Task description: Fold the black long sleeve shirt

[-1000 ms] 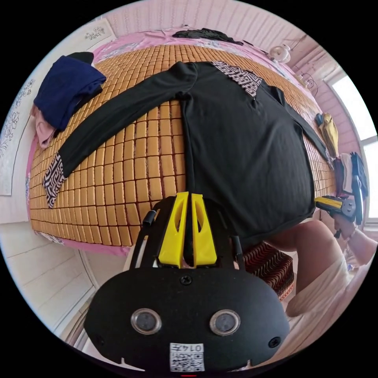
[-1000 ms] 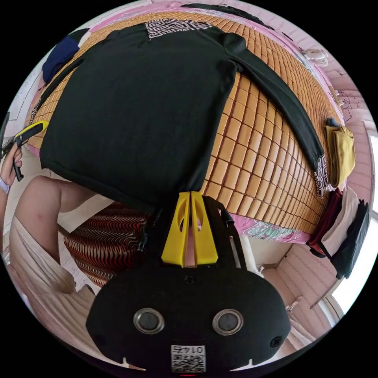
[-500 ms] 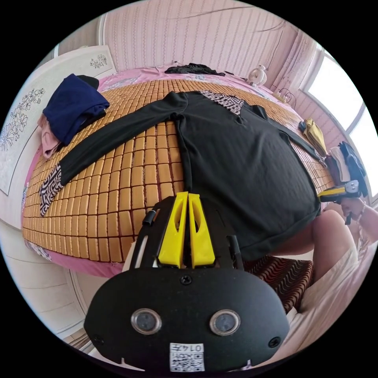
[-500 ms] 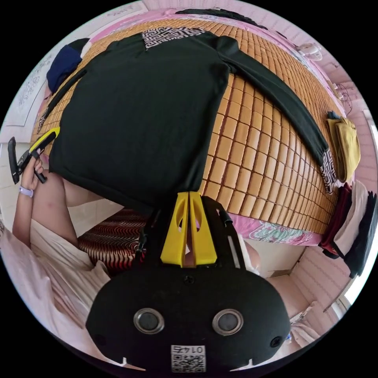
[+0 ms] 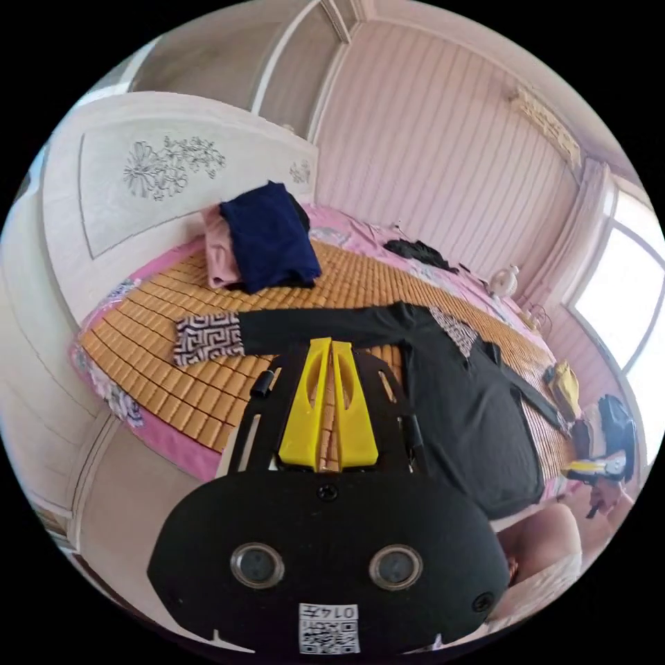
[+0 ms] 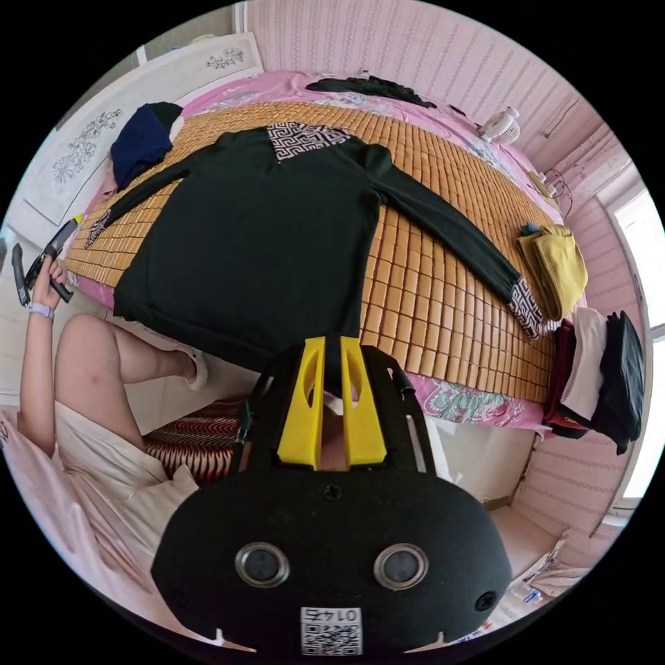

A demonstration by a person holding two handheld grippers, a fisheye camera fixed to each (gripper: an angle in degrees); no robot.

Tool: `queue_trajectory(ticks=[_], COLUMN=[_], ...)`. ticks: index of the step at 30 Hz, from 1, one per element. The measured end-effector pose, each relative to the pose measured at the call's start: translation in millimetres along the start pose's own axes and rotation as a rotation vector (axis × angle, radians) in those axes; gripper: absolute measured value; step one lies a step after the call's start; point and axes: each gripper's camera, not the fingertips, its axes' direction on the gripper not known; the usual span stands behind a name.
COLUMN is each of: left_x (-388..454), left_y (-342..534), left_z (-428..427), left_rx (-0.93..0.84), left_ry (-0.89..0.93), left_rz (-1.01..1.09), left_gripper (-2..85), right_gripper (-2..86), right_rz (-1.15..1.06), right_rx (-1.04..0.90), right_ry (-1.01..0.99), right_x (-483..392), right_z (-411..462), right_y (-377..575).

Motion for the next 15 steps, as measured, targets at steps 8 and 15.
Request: queue_trajectory(ticks=[8, 15], left_x=[-174, -252], left_y=[21, 46], left_z=[-36, -27], left_rx=[0.144, 0.059], left_ry=[-0.157, -0.167], left_rz=[-0.265, -0.324], left_gripper=[4.6, 6.5], right_gripper=[8.4, 8.8], right_rz=[-0.308, -0.730], right_rx=[0.134, 0.179], right_ry=[-0.095, -0.306], right_x=[-112, -282], right_z=[-6, 13], right_y=[-72, -179])
